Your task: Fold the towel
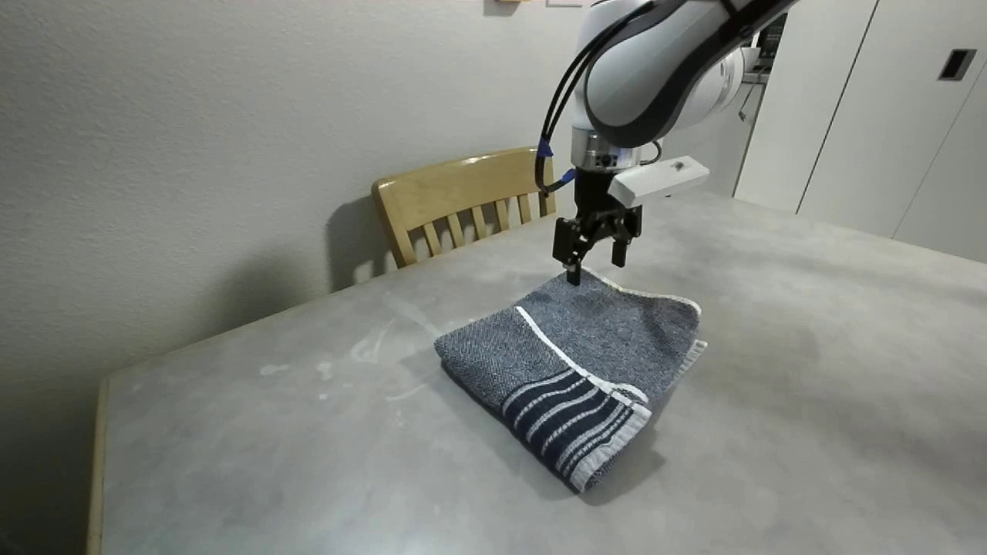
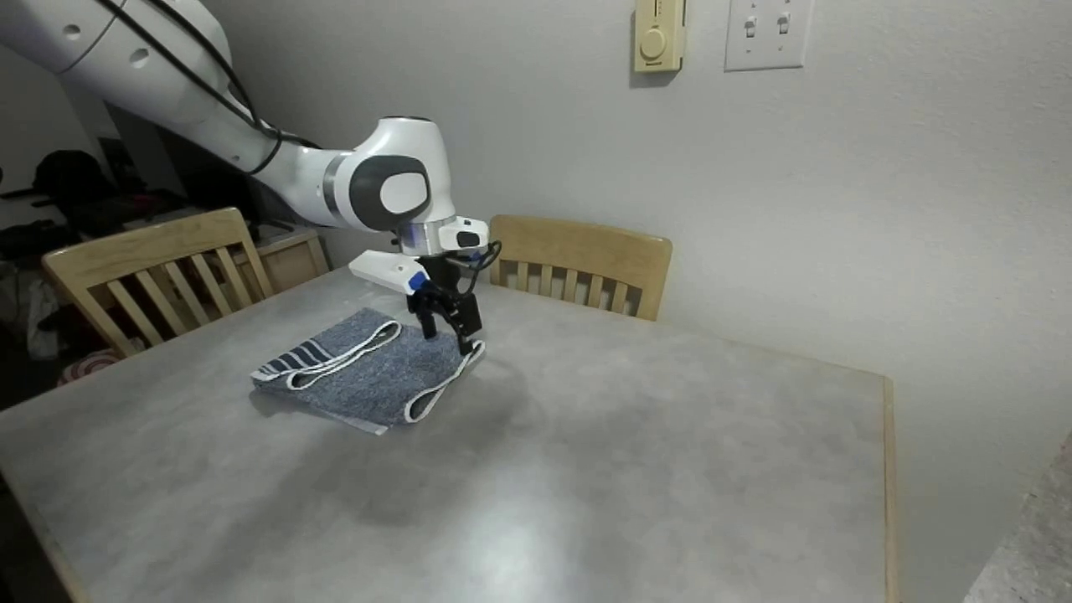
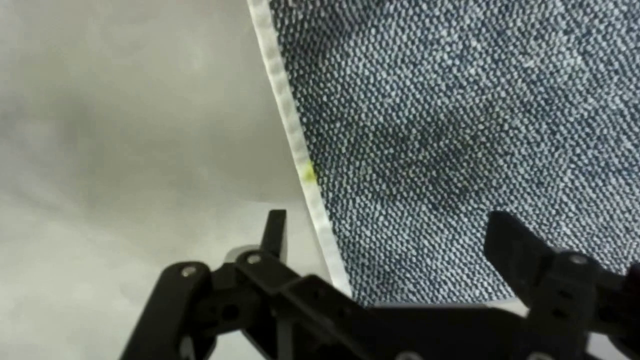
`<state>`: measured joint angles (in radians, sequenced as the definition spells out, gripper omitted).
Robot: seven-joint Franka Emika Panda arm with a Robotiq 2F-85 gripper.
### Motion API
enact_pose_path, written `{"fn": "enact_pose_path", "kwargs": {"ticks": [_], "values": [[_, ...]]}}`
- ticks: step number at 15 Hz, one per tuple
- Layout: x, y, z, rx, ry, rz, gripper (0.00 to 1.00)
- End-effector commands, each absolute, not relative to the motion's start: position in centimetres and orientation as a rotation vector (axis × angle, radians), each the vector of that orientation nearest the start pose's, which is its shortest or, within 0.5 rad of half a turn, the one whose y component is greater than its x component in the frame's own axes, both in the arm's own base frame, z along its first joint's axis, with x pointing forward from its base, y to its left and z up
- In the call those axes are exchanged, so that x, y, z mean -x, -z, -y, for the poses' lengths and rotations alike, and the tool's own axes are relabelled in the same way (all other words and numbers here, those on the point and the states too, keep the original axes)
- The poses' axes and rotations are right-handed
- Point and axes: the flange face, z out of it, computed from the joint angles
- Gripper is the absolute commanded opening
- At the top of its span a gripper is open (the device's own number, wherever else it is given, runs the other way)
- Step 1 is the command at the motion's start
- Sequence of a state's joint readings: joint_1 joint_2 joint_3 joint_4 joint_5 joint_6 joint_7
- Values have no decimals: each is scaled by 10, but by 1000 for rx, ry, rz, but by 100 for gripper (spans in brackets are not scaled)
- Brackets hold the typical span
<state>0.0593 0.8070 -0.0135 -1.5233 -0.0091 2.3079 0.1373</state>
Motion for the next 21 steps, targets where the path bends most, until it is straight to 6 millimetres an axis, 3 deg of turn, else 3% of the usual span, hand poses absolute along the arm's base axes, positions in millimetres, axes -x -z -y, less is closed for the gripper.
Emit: {"fn": "enact_pose_path", "kwargs": {"ticks": [1, 10, 15, 21], "values": [[-708, -177, -17, 3079, -97, -135, 100], [-705, -155, 18, 2906, -139, -23, 100], [-707, -130, 10, 2867, -212, 41, 100], [-713, -125, 5, 2829, -306, 66, 100]]}}
